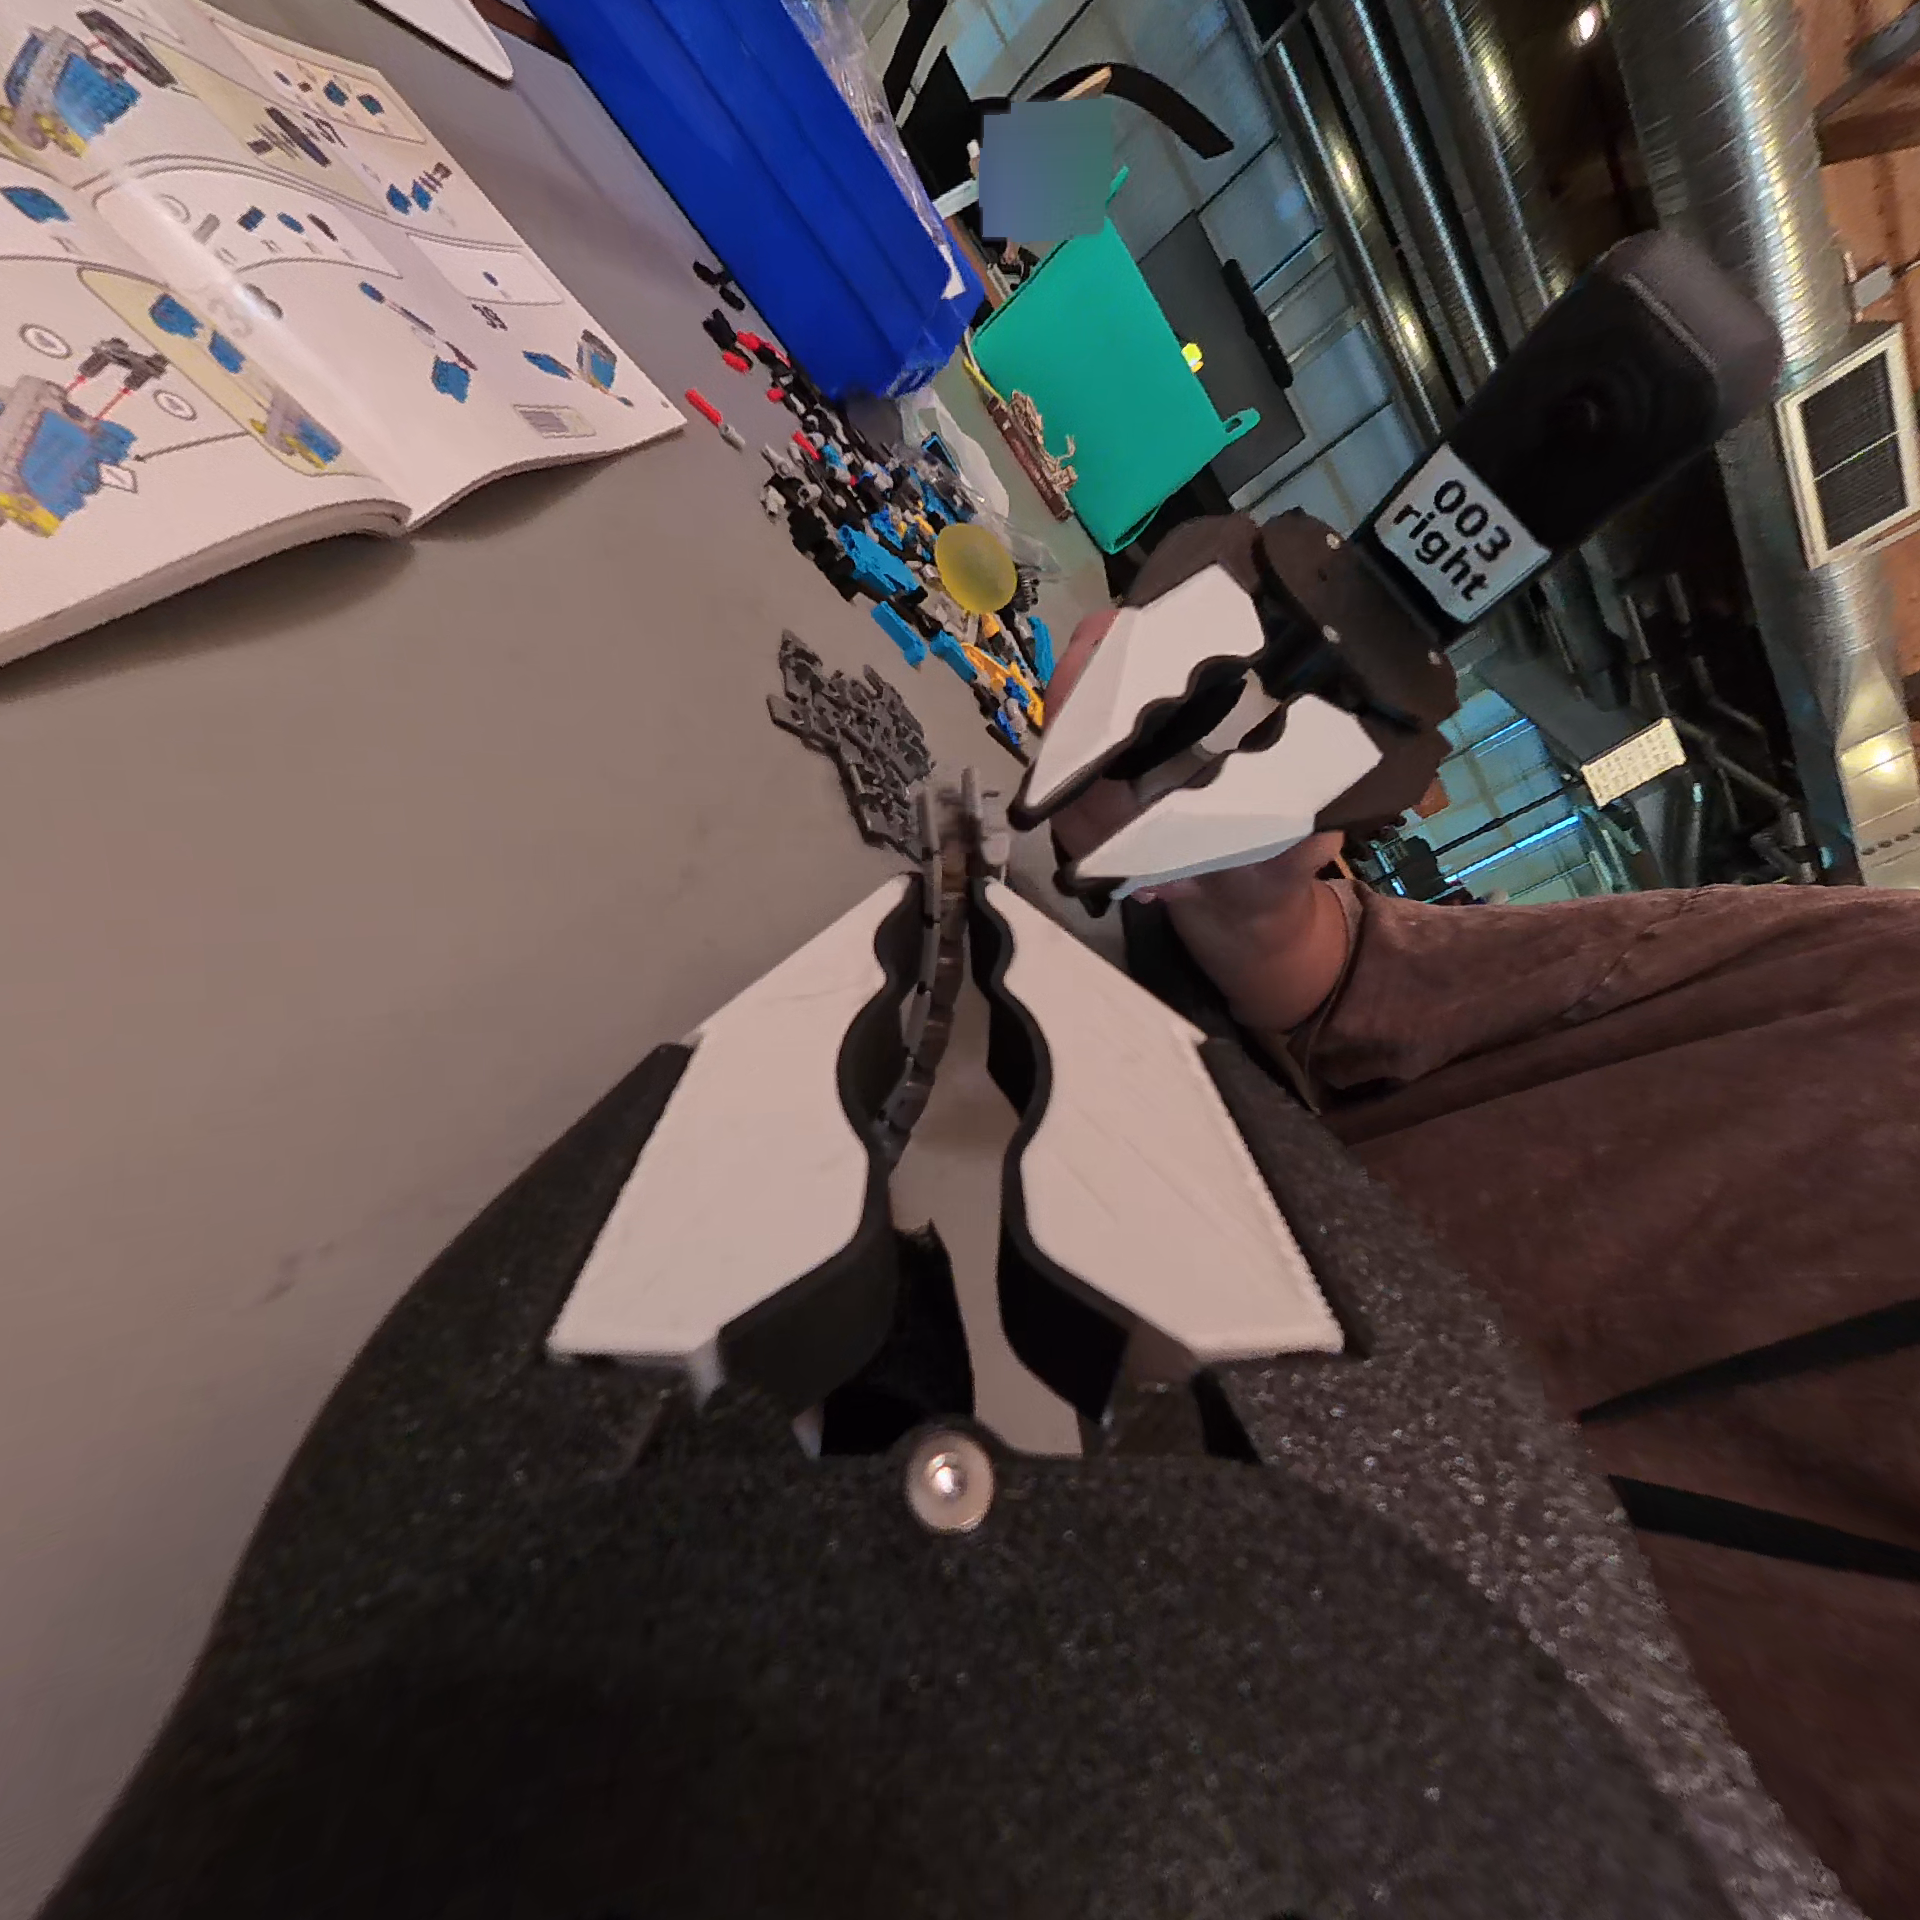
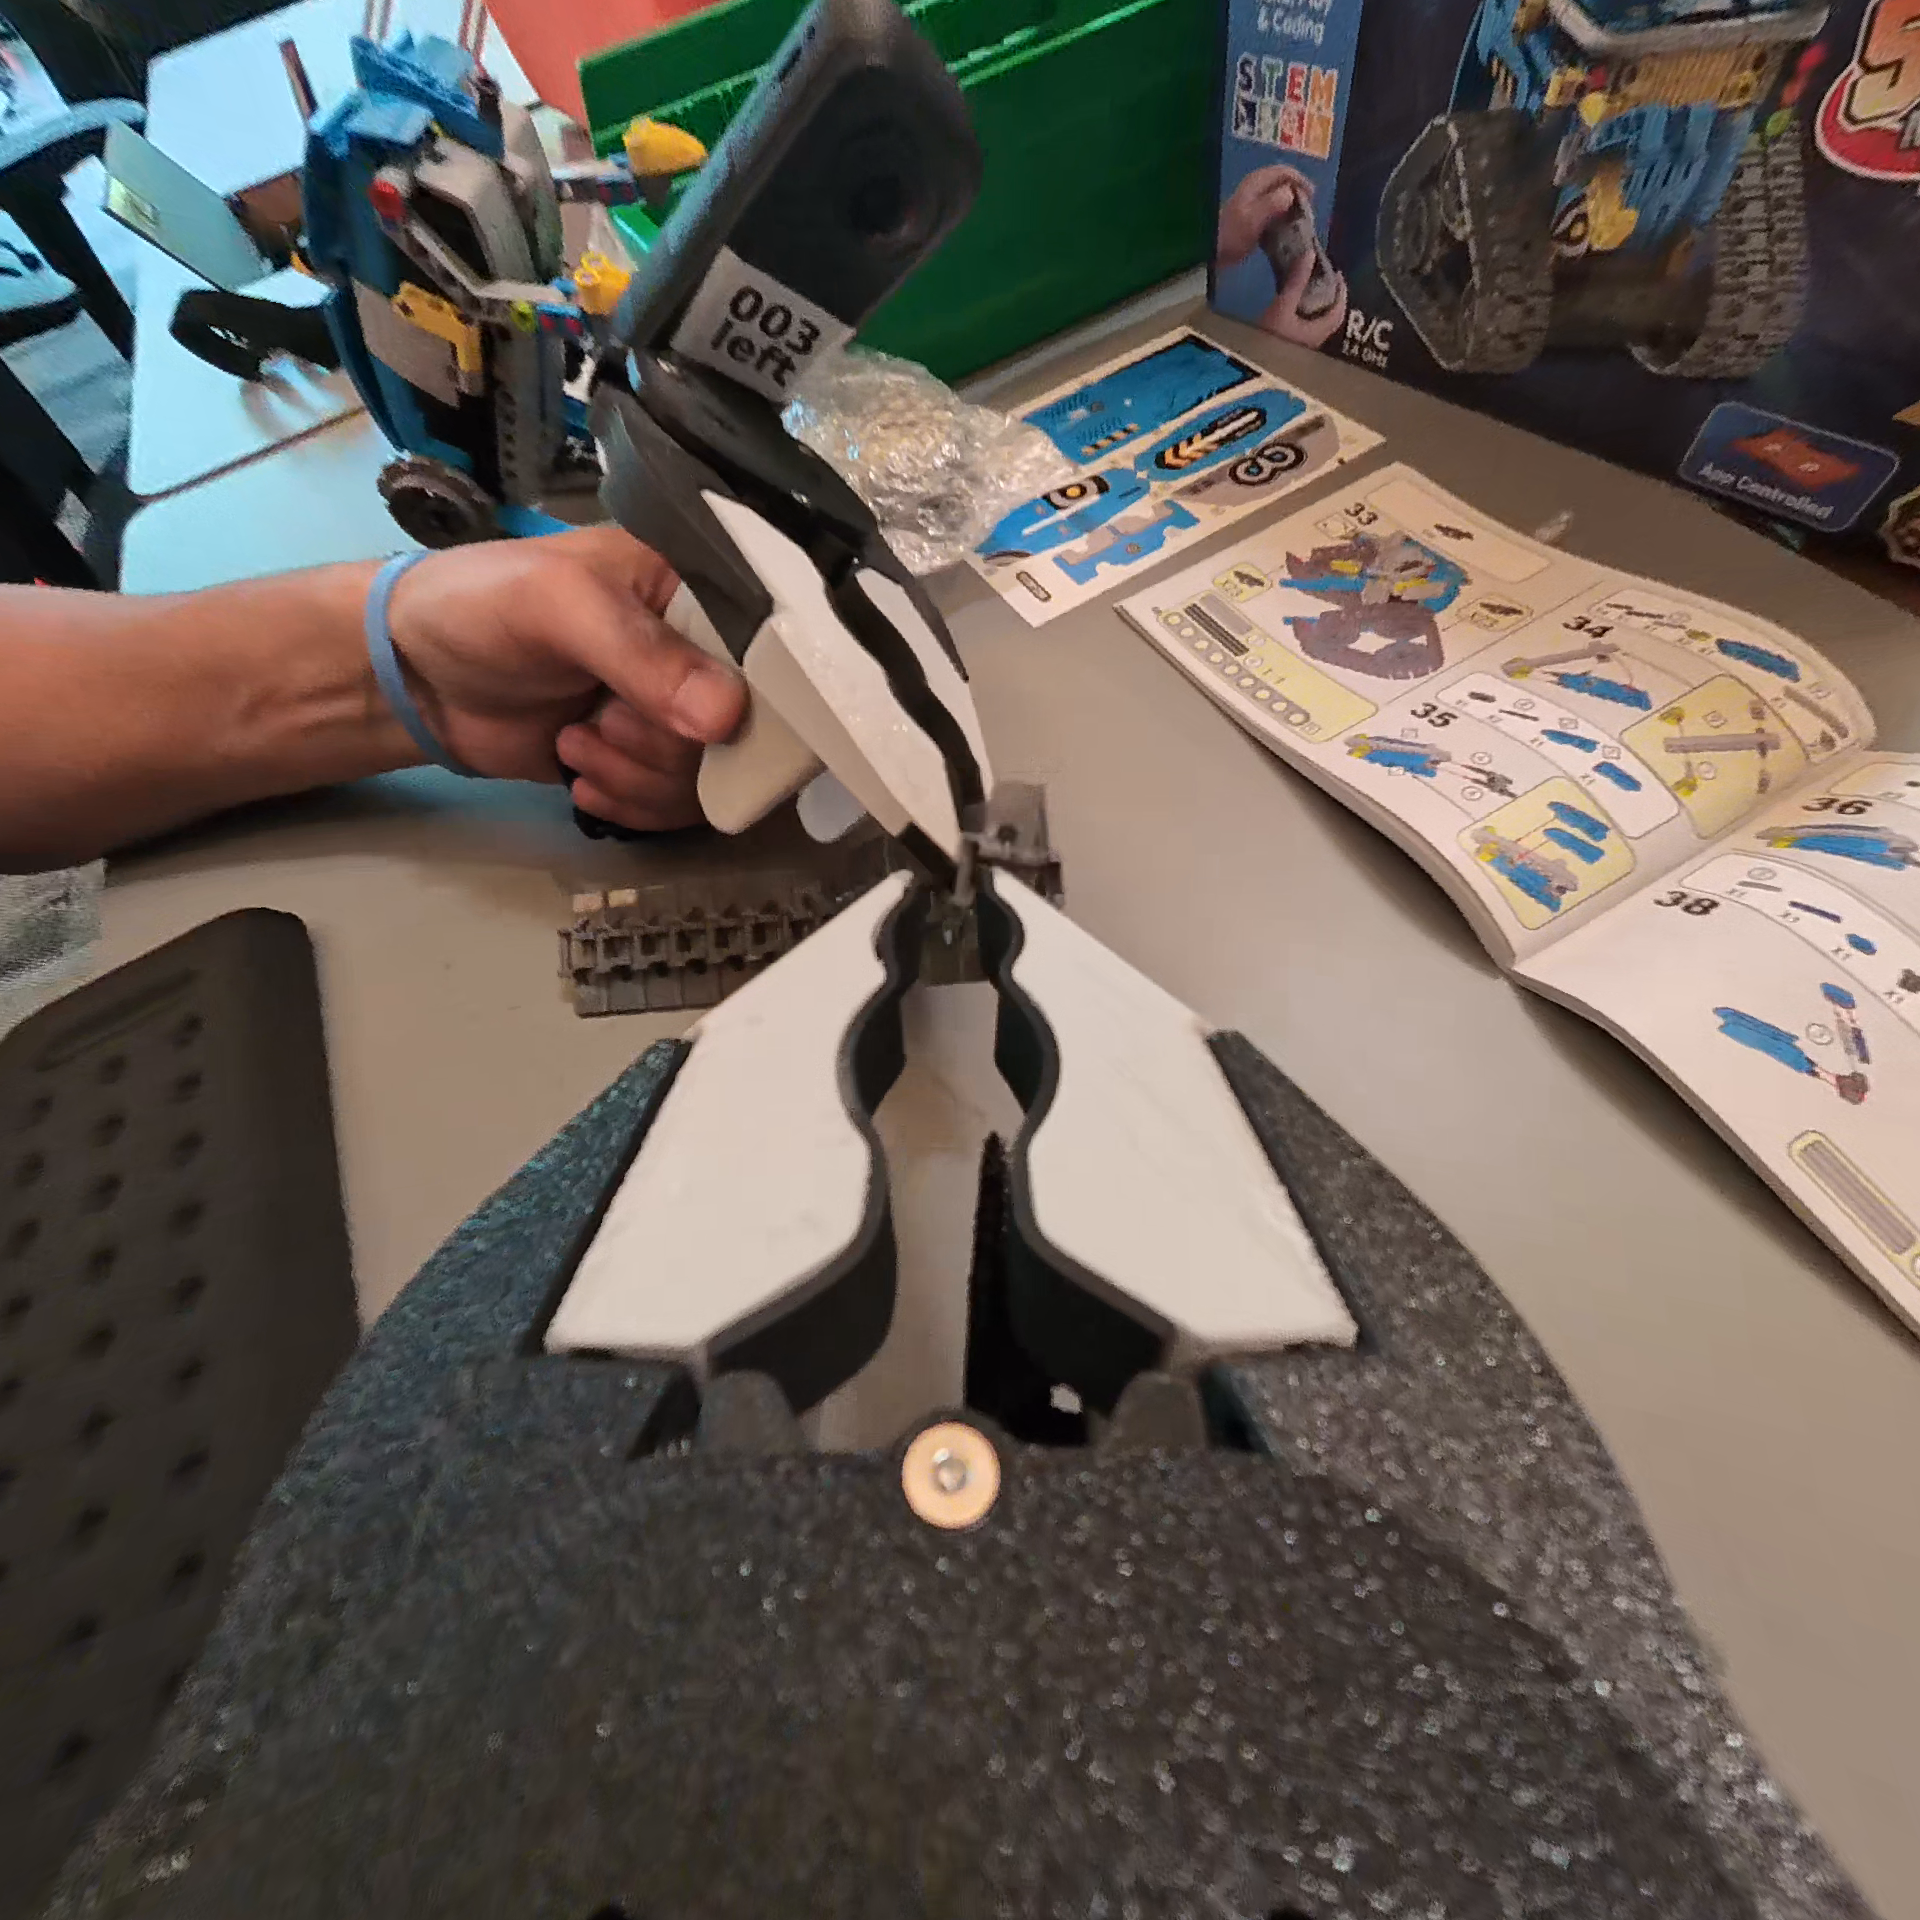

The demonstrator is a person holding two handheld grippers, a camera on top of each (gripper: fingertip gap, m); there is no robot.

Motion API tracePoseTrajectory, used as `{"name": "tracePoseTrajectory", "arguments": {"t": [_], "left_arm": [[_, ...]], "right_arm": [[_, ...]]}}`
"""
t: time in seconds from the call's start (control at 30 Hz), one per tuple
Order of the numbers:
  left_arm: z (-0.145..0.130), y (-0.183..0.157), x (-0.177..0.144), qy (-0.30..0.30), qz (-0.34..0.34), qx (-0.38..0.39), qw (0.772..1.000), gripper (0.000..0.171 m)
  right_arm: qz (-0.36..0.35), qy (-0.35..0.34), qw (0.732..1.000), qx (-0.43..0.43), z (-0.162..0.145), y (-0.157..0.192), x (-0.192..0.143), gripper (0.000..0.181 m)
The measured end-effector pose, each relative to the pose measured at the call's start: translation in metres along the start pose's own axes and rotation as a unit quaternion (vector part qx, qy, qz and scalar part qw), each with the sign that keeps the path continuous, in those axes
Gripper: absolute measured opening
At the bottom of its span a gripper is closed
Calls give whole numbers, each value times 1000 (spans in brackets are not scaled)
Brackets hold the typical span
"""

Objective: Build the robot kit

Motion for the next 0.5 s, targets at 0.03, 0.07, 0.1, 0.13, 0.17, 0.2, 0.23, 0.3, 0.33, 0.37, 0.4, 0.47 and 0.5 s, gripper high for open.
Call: {"name": "tracePoseTrajectory", "arguments": {"t": [0.03, 0.07, 0.1, 0.13, 0.17, 0.2, 0.23, 0.3, 0.33, 0.37, 0.4, 0.47, 0.5], "left_arm": [[0, 0, 0, -1, -4, -3, 1000, 7], [0, 0, -1, -2, -8, -6, 1000, 7], [0, 0, -1, -2, -9, -9, 1000, 7], [0, 0, -1, -1, -10, -11, 1000, 7], [0, 0, -1, 3, -13, -13, 1000, 7], [0, 1, -1, 5, -15, -17, 1000, 7], [0, 2, -1, 5, -16, -22, 1000, 7], [0, 2, -2, 3, -21, -28, 999, 7], [1, 2, -3, 2, -27, -33, 999, 7], [1, 3, -3, 2, -28, -39, 999, 7], [1, 4, -3, 2, -26, -45, 999, 7], [1, 5, -4, 2, -24, -50, 998, 7], [1, 6, -4, 2, -22, -51, 998, 7]], "right_arm": [[2, -2, 1000, 2, 0, -1, -1, 10], [2, -1, 1000, 3, 0, -2, -1, 10], [6, -2, 1000, 3, 0, -2, 0, 10], [9, -2, 1000, 4, 0, -2, 0, 9], [13, -2, 1000, 5, -1, -2, 1, 8], [18, -1, 1000, 5, -2, -2, 3, 6], [14, -1, 1000, 4, -2, -3, 3, 4], [-2, -3, 1000, -12, -1, -5, 3, 0], [-17, -6, 999, -27, 0, -5, 3, 3], [-32, -3, 998, -44, 1, -6, 3, 9], [-47, 0, 997, -59, 1, -6, 4, 13], [-52, 7, 996, -75, 0, -5, 7, 13], [-56, 9, 996, -76, 0, -6, 8, 14]]}}
Point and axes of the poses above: each gripper's, where its closed fingertips meet, x out along the fingers, z out of its top, y = z × x across the jaws, the point moved 8 cm from there along -x, back along the fingers, and after that the axes turned 7 degrees about z, right-handed, at the moved point
